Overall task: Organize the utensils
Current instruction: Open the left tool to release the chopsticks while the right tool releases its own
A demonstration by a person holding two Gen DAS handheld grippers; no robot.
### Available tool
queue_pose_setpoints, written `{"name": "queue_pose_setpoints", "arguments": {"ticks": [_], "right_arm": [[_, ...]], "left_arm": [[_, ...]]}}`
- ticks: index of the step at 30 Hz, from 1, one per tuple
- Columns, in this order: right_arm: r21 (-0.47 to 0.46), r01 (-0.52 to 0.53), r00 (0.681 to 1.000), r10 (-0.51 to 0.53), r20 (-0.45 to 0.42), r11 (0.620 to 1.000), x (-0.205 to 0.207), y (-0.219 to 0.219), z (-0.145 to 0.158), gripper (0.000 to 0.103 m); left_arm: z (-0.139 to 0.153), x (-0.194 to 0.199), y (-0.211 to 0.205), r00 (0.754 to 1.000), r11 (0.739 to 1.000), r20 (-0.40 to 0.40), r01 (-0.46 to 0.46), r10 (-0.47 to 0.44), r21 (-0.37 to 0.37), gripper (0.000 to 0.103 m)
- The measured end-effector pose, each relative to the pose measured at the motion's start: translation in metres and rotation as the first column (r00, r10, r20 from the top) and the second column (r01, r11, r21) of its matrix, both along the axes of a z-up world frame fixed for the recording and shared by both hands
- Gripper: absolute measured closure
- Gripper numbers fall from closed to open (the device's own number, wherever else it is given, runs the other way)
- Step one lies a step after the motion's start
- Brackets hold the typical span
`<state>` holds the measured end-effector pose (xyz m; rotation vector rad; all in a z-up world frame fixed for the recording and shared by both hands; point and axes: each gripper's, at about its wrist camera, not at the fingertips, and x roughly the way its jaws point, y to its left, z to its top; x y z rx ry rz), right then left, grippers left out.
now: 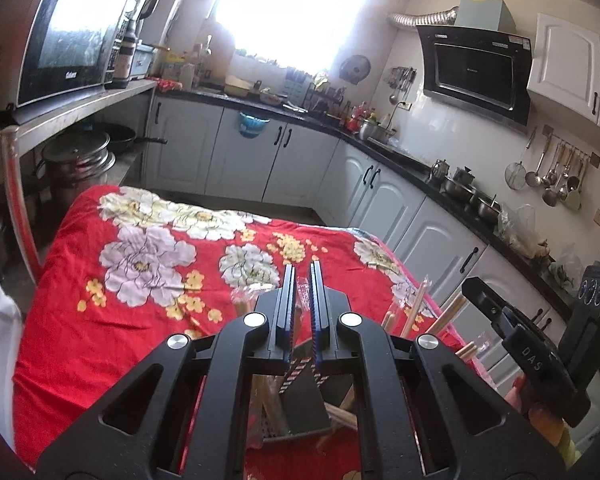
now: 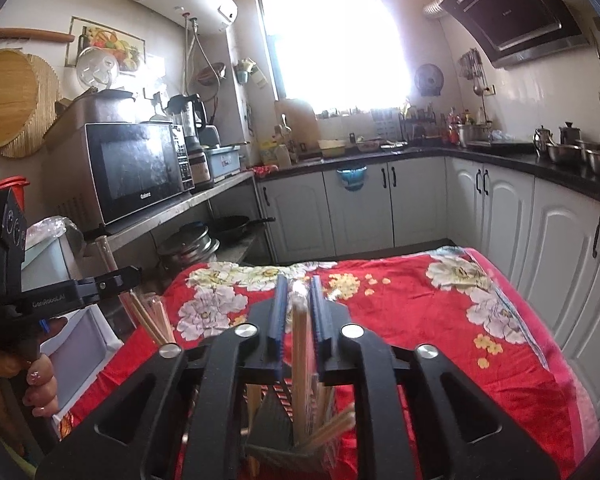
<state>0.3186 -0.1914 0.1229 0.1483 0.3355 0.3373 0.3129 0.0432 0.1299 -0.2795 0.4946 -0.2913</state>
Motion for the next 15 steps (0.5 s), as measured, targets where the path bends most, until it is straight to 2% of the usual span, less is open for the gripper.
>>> {"name": "queue_pose_setpoints", "arguments": {"ticks": [2,6,8,12,14,15], "right_arm": [[0.002,0.004,1.000,-0.004,-0.009,1.000,-0.002,-0.003,-0.001,0.082],[0.001,0.011,1.000,-0.011,-0.029,1.000,-0.007,-0.008,-0.003,0.077],[0.002,0.013,0.999,-0.013,-0.037,1.000,-0.011,-0.011,-0.004,0.072],[-0.006,0.015,0.999,-0.015,-0.045,1.000,-0.019,-0.013,-0.005,0.068],[-0.012,0.015,0.999,-0.016,-0.048,1.000,-0.024,-0.014,-0.006,0.063],[-0.014,0.015,0.999,-0.016,-0.049,1.000,-0.026,-0.015,-0.006,0.062]], "left_arm": [[-0.002,-0.003,0.002,1.000,1.000,-0.006,-0.006,0.006,0.000,0.091],[-0.006,-0.010,0.005,1.000,1.000,-0.018,-0.021,0.021,-0.003,0.082],[-0.008,-0.014,0.007,0.999,1.000,-0.023,-0.025,0.025,-0.007,0.072],[-0.009,-0.023,0.010,0.999,0.999,-0.023,-0.031,0.031,-0.016,0.064],[-0.010,-0.029,0.012,0.999,0.999,-0.025,-0.037,0.037,-0.017,0.054],[-0.010,-0.031,0.012,0.999,0.999,-0.025,-0.040,0.040,-0.018,0.052]]}}
